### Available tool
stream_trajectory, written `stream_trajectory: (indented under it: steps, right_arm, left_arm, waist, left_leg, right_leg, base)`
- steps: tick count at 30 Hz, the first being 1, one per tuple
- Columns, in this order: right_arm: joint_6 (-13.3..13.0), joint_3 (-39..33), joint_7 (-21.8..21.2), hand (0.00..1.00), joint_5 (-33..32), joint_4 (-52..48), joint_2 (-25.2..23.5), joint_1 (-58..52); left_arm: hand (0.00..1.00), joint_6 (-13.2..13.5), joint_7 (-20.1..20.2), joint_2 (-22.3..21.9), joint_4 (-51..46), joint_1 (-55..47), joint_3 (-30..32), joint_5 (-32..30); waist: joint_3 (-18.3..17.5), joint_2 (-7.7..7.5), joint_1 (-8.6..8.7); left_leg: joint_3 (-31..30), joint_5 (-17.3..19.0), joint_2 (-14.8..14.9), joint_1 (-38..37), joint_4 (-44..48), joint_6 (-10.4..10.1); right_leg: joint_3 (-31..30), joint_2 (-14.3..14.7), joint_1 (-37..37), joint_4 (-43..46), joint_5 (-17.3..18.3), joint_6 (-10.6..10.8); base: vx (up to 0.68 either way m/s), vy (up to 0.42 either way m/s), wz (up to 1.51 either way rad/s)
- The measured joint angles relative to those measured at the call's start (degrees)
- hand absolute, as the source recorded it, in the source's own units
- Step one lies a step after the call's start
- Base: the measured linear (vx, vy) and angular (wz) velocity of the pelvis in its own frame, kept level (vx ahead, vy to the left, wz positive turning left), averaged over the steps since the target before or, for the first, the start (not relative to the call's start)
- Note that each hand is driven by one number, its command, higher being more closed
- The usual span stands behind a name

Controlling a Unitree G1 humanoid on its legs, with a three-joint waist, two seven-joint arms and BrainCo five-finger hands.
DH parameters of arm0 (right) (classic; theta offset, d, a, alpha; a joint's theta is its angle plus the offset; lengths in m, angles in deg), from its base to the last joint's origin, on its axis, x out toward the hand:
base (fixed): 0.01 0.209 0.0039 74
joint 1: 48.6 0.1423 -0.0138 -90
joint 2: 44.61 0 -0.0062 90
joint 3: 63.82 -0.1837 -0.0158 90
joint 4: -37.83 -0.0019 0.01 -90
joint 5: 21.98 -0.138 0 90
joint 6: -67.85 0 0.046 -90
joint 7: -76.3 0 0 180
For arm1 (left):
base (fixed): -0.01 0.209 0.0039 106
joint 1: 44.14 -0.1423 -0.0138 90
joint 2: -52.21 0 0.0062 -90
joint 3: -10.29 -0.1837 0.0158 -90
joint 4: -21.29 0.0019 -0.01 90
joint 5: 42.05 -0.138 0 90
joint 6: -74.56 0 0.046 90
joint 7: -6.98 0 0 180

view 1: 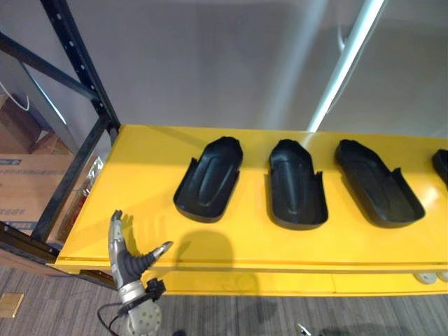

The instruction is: Walk over and take plastic housings, then place them on the shelf

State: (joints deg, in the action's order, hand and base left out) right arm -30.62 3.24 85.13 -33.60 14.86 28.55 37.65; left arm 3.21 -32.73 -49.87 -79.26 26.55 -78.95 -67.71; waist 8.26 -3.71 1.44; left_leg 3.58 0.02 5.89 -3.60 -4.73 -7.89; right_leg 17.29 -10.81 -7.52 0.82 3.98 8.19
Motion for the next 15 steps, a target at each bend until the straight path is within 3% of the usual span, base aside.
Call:
stream_trajectory:
  steps: [6,15]
  right_arm:
    - [-0.02,-0.27,0.00,0.00,0.03,2.05,1.49,-1.85]
    - [-0.02,-2.28,-0.18,0.00,0.18,2.68,1.74,-3.28]
  left_arm:
    - [0.00,0.56,-1.88,0.06,-15.08,1.23,1.68,-0.04]
    - [0.00,0.01,-8.64,0.10,-24.09,4.56,17.26,-0.30]
  waist:
    - [-1.42,1.05,-0.15]
    - [-3.76,2.11,-0.70]
  left_leg:
    - [0.04,-0.02,0.17,0.74,0.03,-0.08]
    - [-0.56,-0.02,0.48,0.65,0.02,-0.08]
  right_leg:
    - [-0.20,0.08,0.70,0.68,-0.01,0.01]
    - [-0.16,0.35,0.48,1.29,0.00,-0.01]
  base:
    - [-0.01,-0.001,0.01]
    - [0.00,-0.003,0.02]
